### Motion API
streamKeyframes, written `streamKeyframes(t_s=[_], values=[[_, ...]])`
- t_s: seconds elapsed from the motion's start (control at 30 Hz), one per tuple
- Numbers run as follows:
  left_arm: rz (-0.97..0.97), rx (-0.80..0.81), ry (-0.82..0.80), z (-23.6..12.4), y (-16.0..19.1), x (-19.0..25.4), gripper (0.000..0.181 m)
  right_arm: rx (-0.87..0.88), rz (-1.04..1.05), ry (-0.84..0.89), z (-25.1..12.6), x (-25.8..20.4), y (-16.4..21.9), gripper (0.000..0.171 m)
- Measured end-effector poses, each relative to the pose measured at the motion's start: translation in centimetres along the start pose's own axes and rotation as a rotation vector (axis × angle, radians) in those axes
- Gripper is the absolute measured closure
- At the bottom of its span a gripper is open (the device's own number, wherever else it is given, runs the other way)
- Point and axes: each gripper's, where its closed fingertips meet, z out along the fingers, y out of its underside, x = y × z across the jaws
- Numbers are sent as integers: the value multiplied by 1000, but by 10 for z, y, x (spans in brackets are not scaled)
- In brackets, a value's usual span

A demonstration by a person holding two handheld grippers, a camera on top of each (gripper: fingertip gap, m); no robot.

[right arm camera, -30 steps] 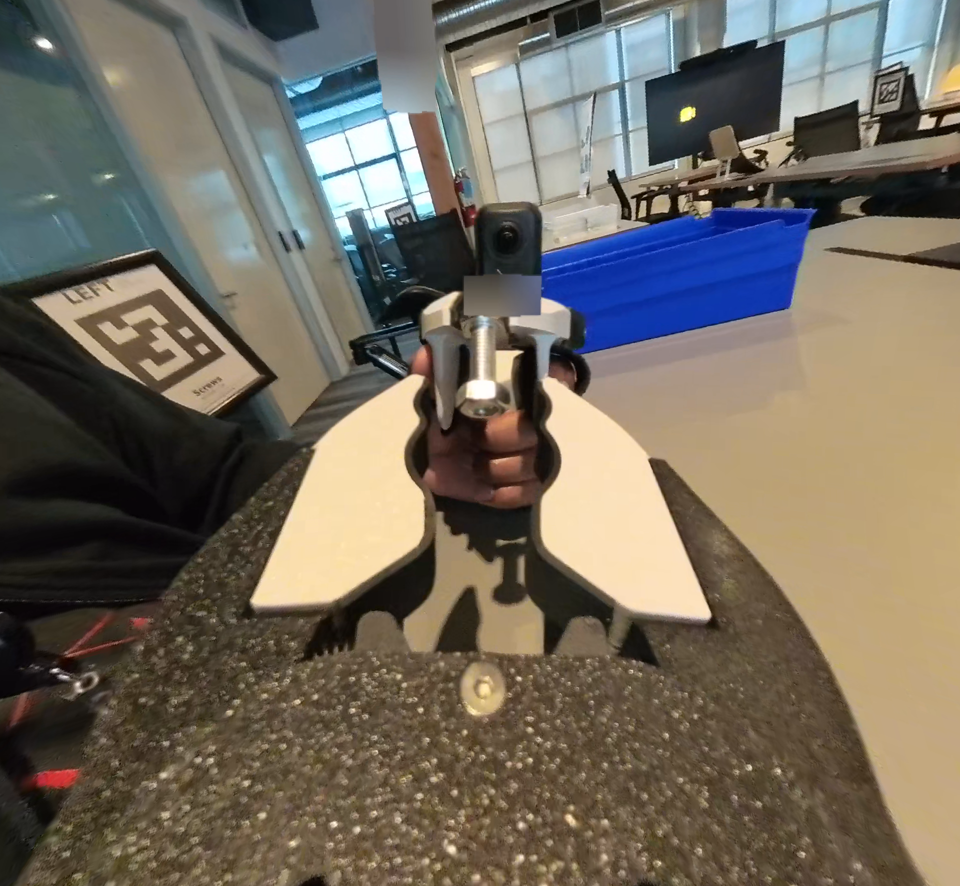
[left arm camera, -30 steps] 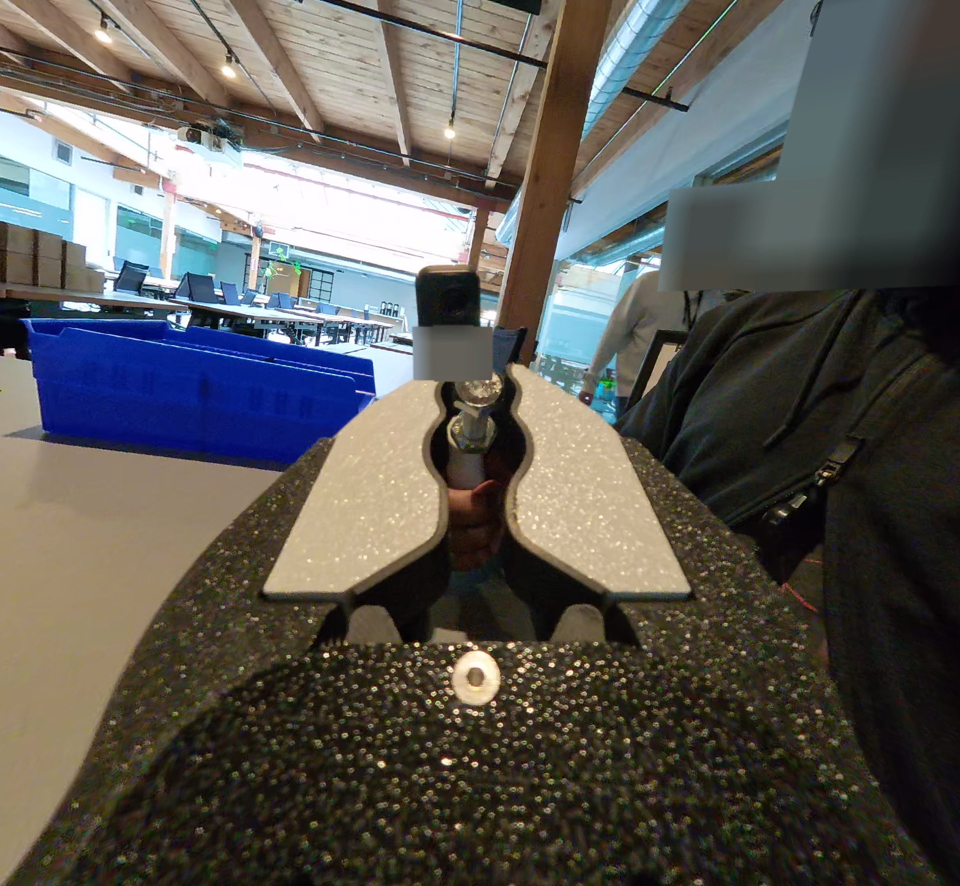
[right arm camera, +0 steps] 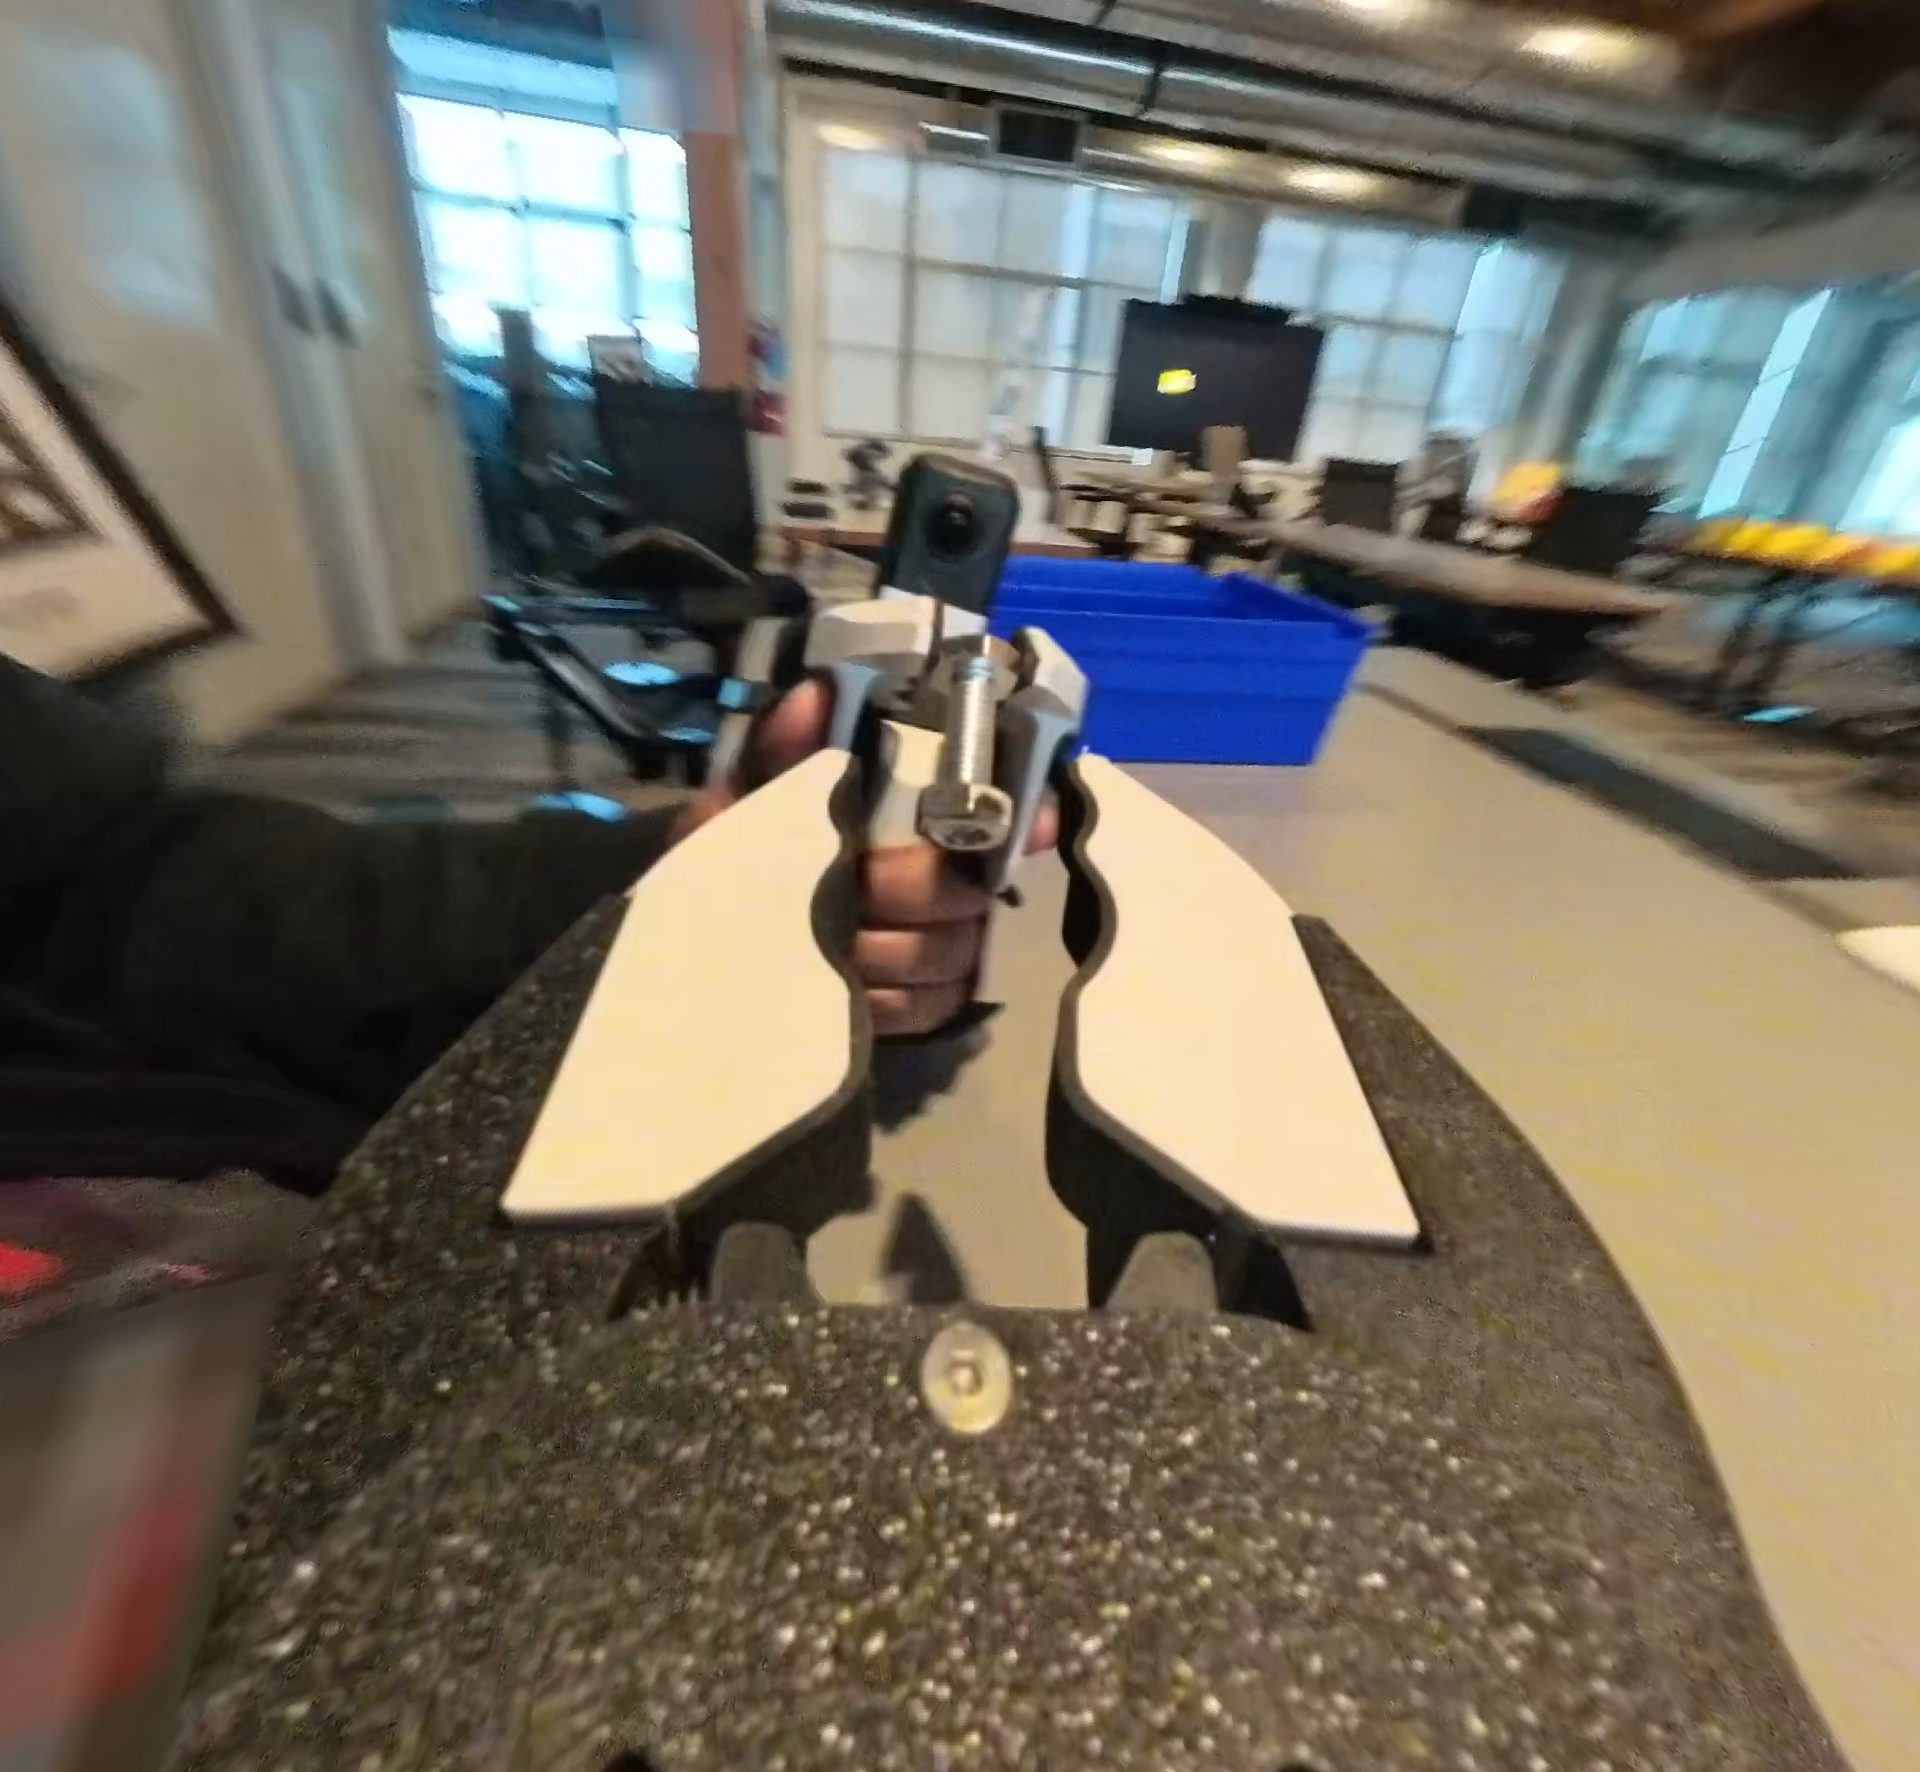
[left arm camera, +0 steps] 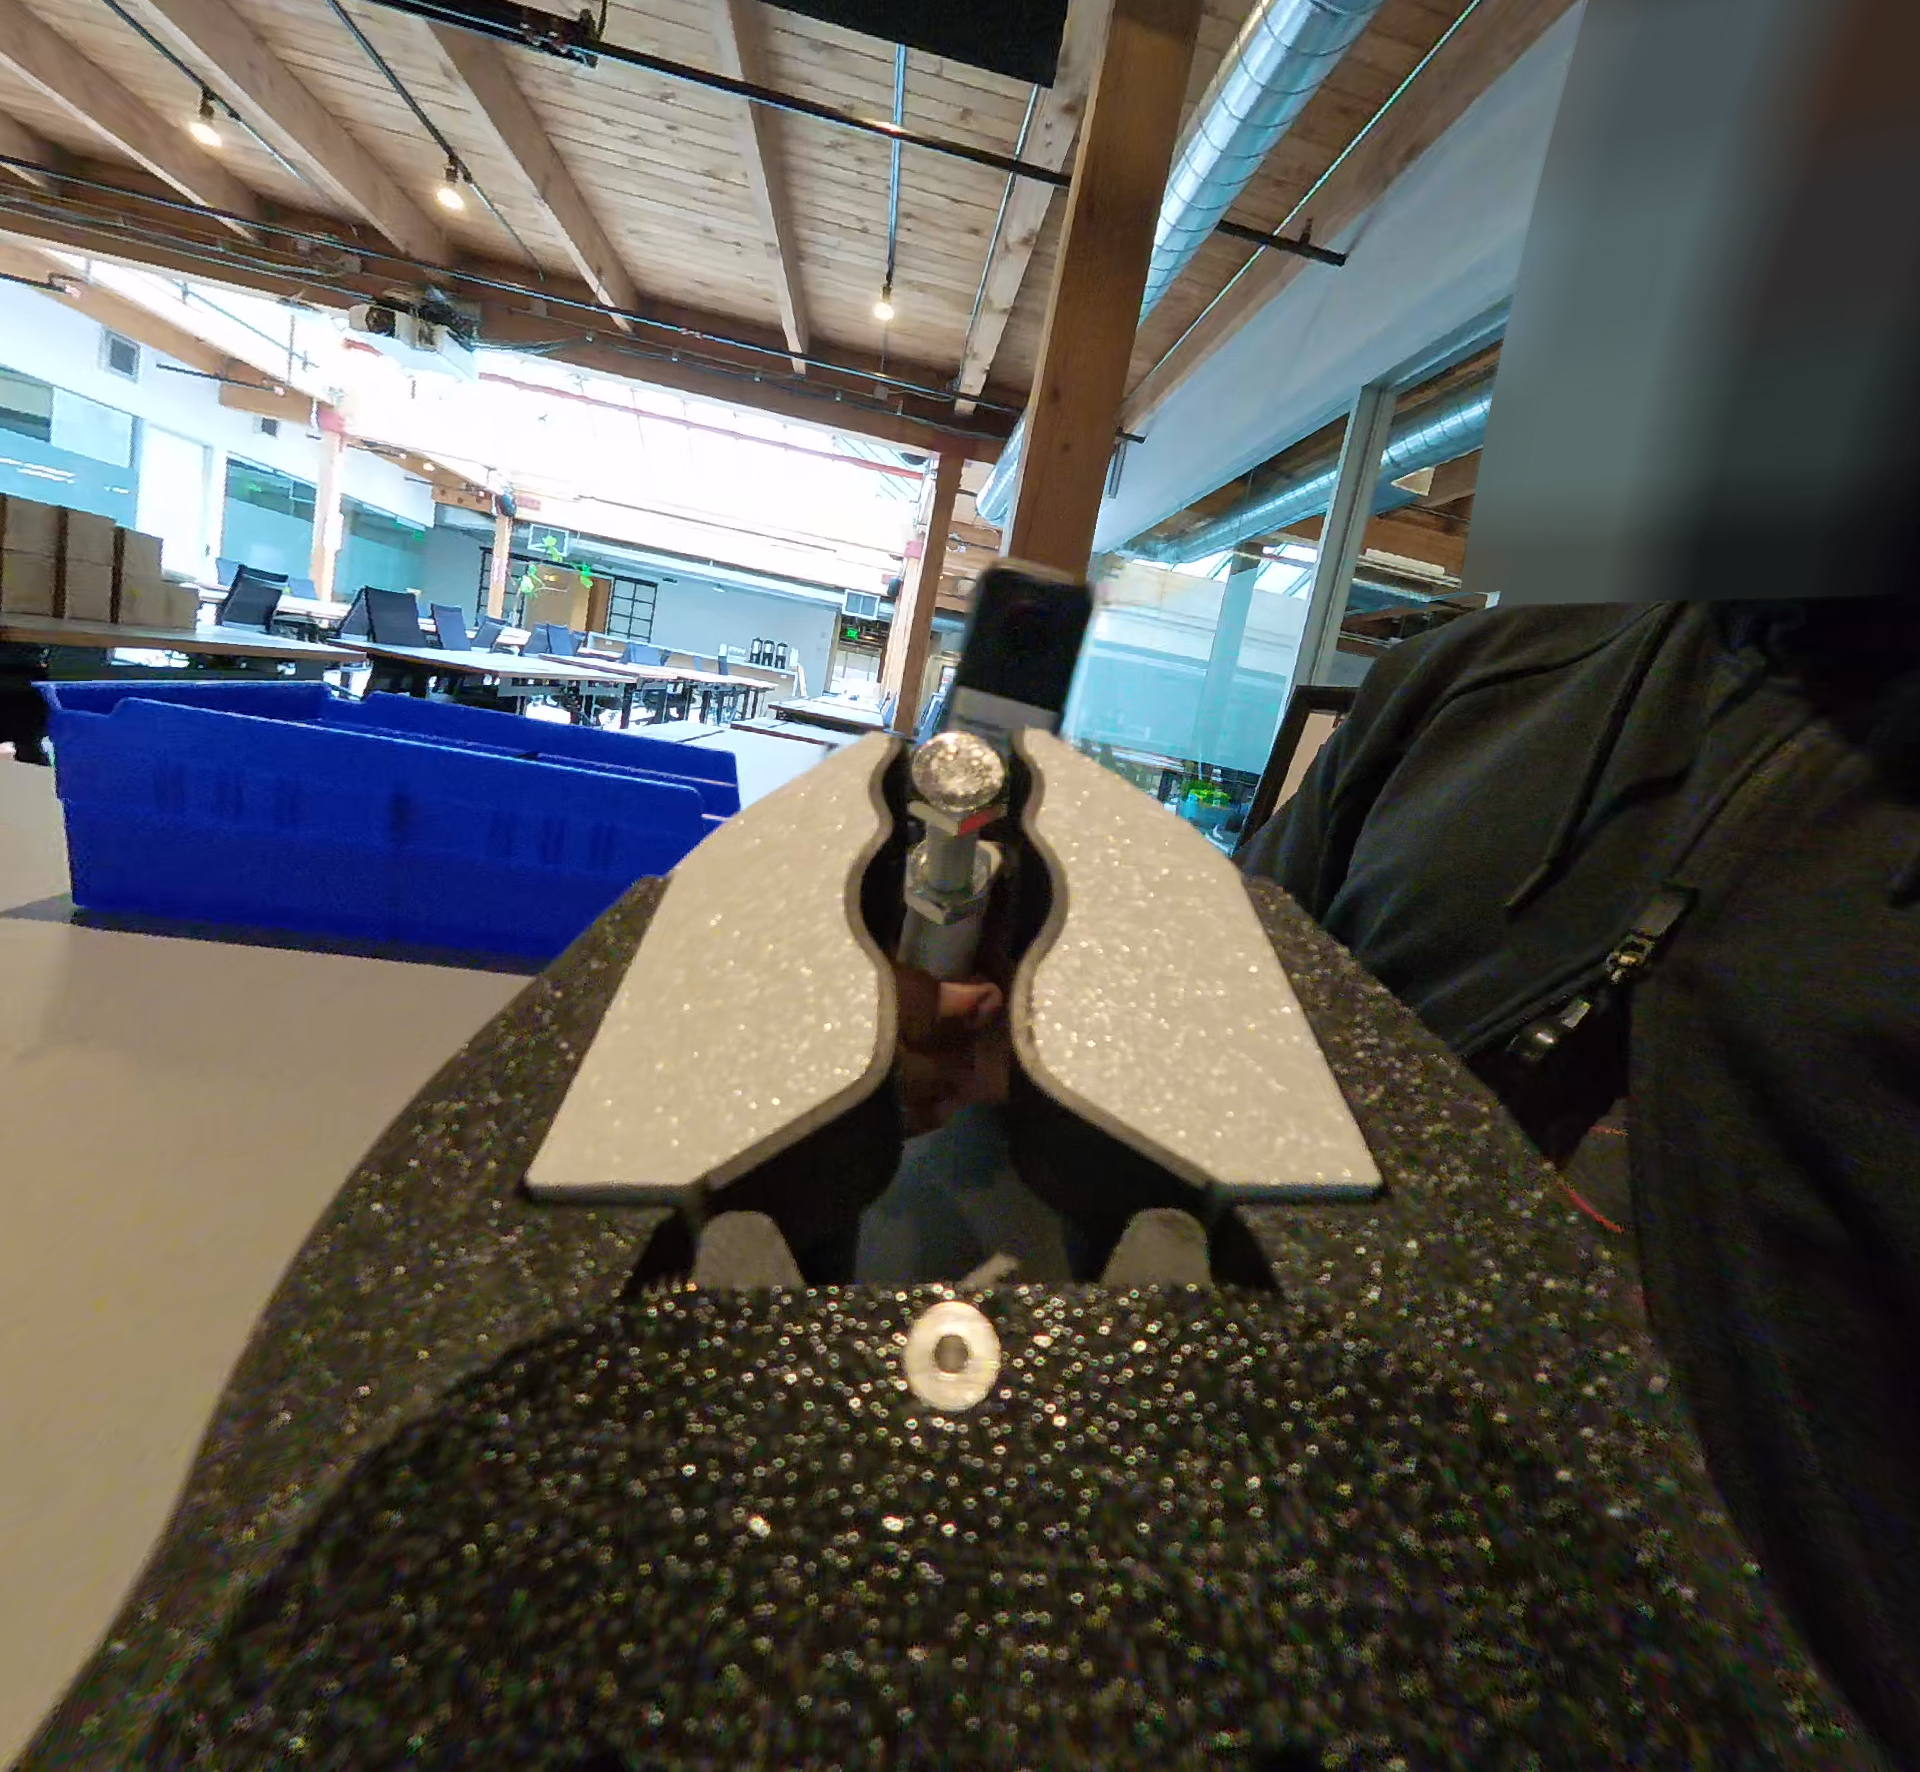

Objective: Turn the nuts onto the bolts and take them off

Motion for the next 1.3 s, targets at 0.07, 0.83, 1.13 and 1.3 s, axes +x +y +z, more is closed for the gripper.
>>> streamKeyframes(t_s=[0.07,0.83,1.13,1.3], values=[[1,9,6,0,-1,1,164,27,156,-84,1,-3,-1,134],[56,-146,-48,3,19,-4,164,-164,57,-104,-7,2,20,154],[77,-268,-53,5,38,-4,164,-279,-29,-163,-20,3,28,154],[89,-295,-32,6,42,-1,164,-291,-11,-203,-24,0,29,153]])
